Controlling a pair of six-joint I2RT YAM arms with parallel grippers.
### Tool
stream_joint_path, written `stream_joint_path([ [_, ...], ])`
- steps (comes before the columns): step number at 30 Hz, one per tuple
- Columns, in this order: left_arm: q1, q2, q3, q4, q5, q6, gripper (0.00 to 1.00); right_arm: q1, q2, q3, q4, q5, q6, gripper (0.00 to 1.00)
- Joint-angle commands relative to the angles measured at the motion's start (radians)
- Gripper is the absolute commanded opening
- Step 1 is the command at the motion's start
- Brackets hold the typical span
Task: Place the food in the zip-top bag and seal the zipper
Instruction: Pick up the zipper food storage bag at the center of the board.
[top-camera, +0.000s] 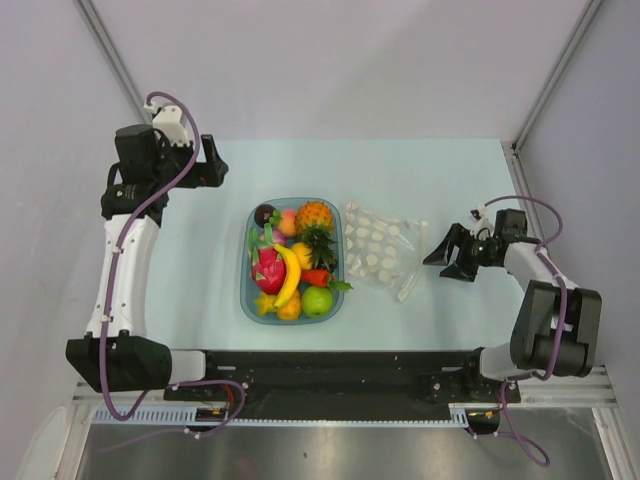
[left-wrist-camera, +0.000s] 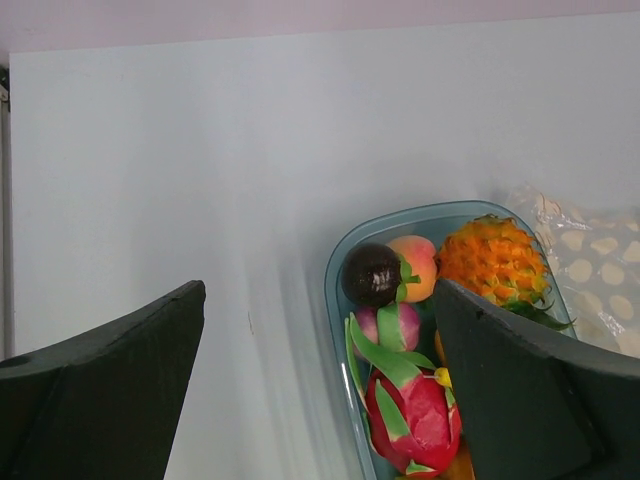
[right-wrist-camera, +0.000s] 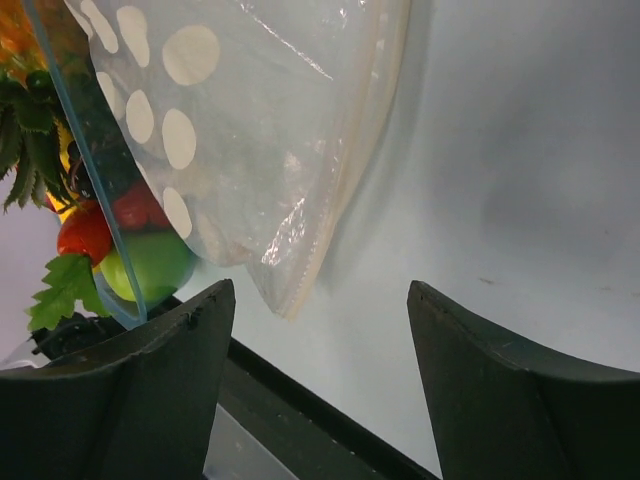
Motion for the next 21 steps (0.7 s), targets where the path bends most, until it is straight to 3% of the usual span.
stream_joint_path([
  [1,-0.006,-0.024,0.018,0.038,0.037,0.005,1.00,0.033,0.070,-0.014,0.170,-0.063,0.076,0.72],
  [7,-0.004,-0.015,0.039,0.001,0.024,0.049,0.99,0.085,0.194,-0.001,0.307,-0.080,0.160,0.59],
  [10,-0.006,-0.015,0.042,-0.003,0.031,0.061,1.00,0.100,0.243,0.025,0.321,-0.100,0.165,0.42],
  [13,-0.012,-0.001,0.061,-0.013,0.054,0.086,1.00,0.097,0.242,0.054,0.323,-0.126,0.165,0.19],
  [14,-0.027,0.005,0.070,-0.026,0.056,0.095,0.99,0.094,0.234,0.072,0.312,-0.132,0.159,0.00],
  [21,-0.205,0.066,0.147,-0.025,0.053,0.166,1.00,0.022,0.027,0.207,0.122,-0.149,0.046,0.00],
])
